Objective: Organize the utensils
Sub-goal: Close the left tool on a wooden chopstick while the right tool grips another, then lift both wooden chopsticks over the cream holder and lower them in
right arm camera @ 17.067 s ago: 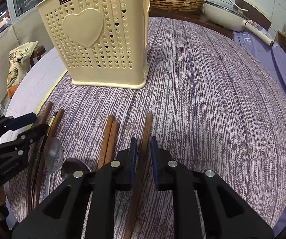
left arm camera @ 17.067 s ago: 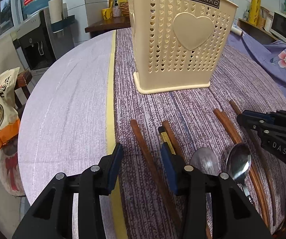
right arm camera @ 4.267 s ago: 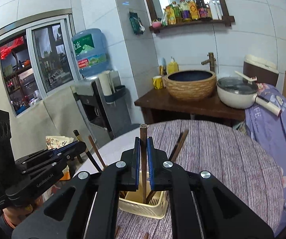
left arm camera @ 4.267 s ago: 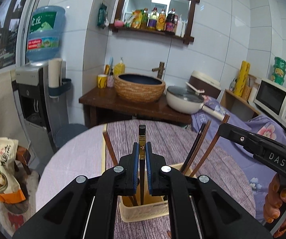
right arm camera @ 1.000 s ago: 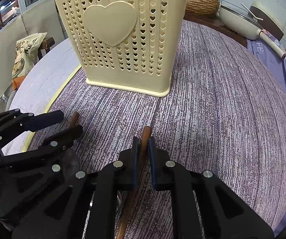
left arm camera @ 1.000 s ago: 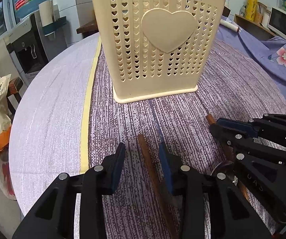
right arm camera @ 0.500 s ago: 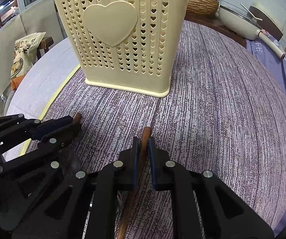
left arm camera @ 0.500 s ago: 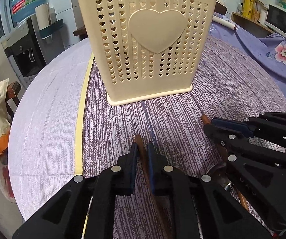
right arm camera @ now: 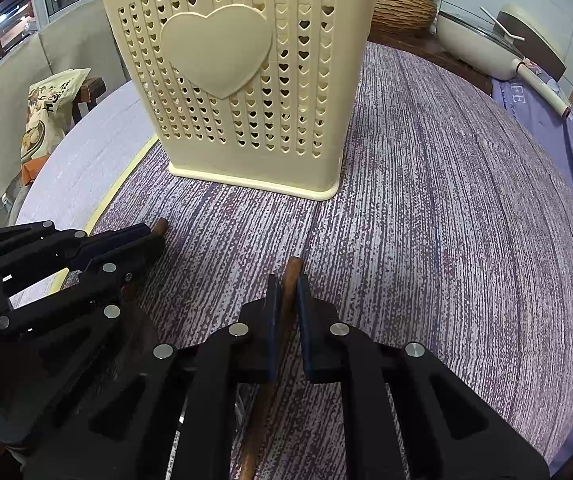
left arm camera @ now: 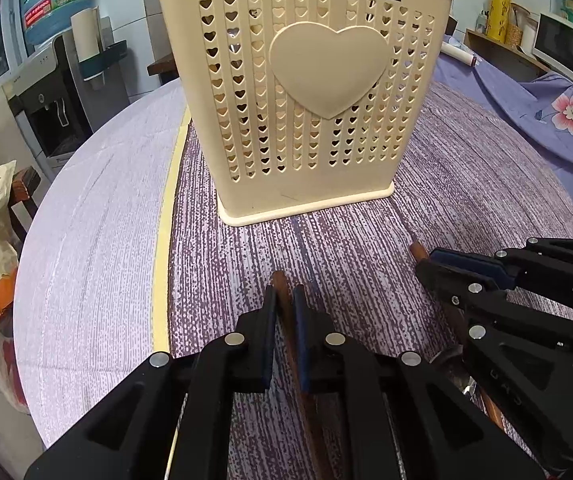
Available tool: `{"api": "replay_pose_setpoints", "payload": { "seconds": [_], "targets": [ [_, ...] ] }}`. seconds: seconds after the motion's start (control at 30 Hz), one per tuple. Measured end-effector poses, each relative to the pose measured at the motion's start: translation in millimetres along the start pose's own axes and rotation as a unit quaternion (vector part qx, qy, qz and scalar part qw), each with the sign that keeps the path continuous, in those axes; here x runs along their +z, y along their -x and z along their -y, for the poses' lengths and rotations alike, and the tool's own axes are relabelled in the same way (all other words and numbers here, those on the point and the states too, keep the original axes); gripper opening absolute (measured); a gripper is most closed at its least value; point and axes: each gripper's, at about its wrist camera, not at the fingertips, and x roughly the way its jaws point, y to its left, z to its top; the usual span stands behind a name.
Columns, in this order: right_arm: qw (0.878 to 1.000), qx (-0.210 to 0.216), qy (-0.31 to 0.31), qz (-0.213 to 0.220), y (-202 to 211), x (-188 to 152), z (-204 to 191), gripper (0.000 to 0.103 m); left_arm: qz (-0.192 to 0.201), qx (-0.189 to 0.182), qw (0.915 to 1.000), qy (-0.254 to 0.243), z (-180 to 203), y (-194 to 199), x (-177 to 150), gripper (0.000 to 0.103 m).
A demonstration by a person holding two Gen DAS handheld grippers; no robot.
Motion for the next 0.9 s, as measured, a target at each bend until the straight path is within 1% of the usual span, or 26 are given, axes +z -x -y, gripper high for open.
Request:
{"api": "replay_pose_setpoints", "payload": {
  "seconds": [0.2, 0.33, 0.47, 0.73, 0.9],
  "targets": [
    [1.000, 0.007, -0.006, 0.007, 0.2, -1.1, 3.0, 0.010, 0.004, -0.021, 0.9997, 0.015, -7.5, -0.9, 1.8, 0.008],
    [1.000, 0.014, -0.008, 0.011, 0.6, -1.0, 4.8, 0.010, 0.010, -0.023, 0.9995, 0.019, -8.0, 0.9, 1.4, 0.008],
    [0.999, 0.021, -0.013, 0.024, 7.4, -0.3, 6.4, 0.009, 0.023, -0.026, 0.9991, 0.025, -10.1, 9.2, 2.8, 0.008],
    [0.996, 0.042, -0.020, 0.071, 37.5, 4.6, 9.3, 0.009, 0.072, -0.041, 0.9955, 0.047, -20.5, 43.4, 10.0, 0.007],
    [0.991, 0.060, -0.022, 0.115, 71.5, 11.1, 15.2, 0.009, 0.112, -0.050, 0.9909, 0.055, -24.8, 72.6, 18.3, 0.007]
  ]
}}
